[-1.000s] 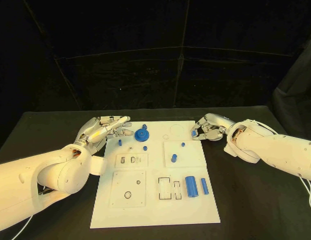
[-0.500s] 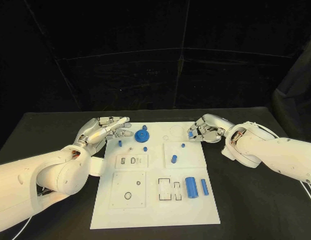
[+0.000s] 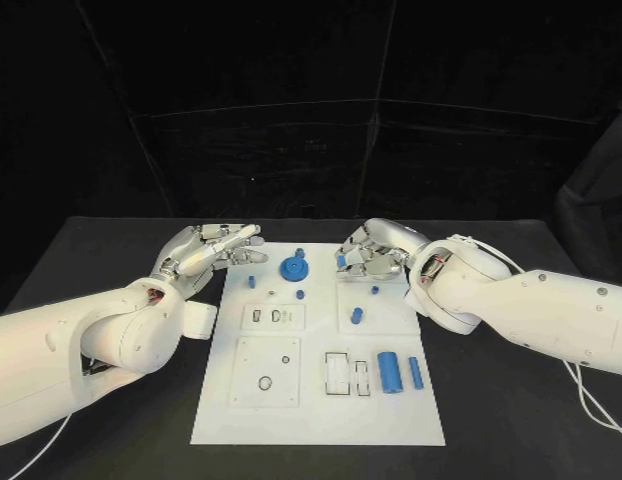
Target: Assemble the parts on the task board
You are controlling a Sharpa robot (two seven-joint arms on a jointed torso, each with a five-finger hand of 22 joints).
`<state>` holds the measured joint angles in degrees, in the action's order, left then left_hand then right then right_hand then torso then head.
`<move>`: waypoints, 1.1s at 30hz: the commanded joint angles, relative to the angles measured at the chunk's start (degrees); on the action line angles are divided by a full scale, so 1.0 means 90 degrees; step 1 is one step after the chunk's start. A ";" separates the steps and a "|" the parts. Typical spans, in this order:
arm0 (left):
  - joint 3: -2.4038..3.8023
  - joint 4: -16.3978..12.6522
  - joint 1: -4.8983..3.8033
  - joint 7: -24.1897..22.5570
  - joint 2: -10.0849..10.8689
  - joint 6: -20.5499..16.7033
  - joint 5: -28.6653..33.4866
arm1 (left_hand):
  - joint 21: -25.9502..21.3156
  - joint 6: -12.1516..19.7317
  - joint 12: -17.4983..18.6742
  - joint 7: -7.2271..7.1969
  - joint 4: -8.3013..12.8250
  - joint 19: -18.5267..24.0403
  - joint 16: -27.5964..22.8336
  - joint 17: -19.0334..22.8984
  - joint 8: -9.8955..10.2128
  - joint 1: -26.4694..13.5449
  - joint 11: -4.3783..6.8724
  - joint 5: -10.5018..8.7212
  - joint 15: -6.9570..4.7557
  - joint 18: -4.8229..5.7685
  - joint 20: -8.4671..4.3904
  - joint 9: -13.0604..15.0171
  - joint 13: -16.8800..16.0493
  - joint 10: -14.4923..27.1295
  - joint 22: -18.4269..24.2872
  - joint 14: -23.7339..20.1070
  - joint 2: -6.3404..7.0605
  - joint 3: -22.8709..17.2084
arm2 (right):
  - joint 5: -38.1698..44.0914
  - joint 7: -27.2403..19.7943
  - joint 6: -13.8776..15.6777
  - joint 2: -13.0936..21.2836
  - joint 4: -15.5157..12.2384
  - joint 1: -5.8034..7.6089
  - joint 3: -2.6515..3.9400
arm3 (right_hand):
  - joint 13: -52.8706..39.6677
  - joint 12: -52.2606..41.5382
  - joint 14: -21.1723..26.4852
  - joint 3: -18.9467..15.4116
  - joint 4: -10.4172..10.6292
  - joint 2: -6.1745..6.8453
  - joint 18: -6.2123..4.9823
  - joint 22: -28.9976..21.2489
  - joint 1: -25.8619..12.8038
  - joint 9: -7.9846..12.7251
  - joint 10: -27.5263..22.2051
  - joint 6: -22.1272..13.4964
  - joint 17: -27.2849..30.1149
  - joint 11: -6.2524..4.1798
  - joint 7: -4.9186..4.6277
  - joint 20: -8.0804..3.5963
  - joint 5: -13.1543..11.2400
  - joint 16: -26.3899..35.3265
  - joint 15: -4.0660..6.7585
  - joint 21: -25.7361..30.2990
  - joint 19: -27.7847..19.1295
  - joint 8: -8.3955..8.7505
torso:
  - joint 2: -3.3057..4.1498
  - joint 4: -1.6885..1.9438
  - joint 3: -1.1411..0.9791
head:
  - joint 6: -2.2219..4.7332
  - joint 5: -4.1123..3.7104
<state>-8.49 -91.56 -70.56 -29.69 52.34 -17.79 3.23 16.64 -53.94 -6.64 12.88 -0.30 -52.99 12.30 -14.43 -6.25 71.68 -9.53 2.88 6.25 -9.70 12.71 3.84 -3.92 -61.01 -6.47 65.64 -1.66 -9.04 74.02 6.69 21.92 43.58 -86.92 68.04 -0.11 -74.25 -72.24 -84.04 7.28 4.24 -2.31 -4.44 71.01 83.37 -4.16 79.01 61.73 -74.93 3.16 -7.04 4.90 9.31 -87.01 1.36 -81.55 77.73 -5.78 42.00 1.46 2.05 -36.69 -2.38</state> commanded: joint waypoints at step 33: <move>0.0007 0.0201 -0.0081 -0.0039 -0.0107 0.0139 -0.0005 | -0.0038 0.0006 0.0023 -0.0008 0.0034 0.0030 -0.0026 -0.0010 0.0015 0.0027 0.0015 0.0001 0.0013 -0.0093 0.0028 0.0003 0.0000 0.0012 0.0011 -0.0032 -0.0048 -0.0002 | 0.1514 0.1025 -0.0604 -0.1614 0.0469 -0.0463 -0.0062 | 0.0122 0.0061 -0.0517 0.0077 0.0020 0.0054 0.0038 -0.0040 -0.0192 -0.0011 0.0067 0.0107 -0.1009 -0.0140 0.0038 -0.0040 0.0007 -0.0010 0.0066 0.0025 -0.0009 -0.0033 | -0.0061 0.0034 0.0028 | -0.0286 0.0314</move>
<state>-8.48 -89.76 -71.18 -29.70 51.46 -17.35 3.24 16.64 -53.94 -6.64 12.88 -0.30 -52.99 12.30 -14.47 -6.26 71.68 -9.53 2.88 6.25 -9.70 12.71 3.84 -3.92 -61.01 -6.44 65.64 -1.66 -9.04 86.05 15.63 17.59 29.16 -82.71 63.82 -0.69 -73.15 -71.53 -83.83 7.76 4.42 -1.59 -4.44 70.70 81.91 -4.23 79.23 61.88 -74.91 2.54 -7.12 4.90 9.17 -87.01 1.55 -81.54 77.72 -5.91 41.44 1.75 2.30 -39.23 0.42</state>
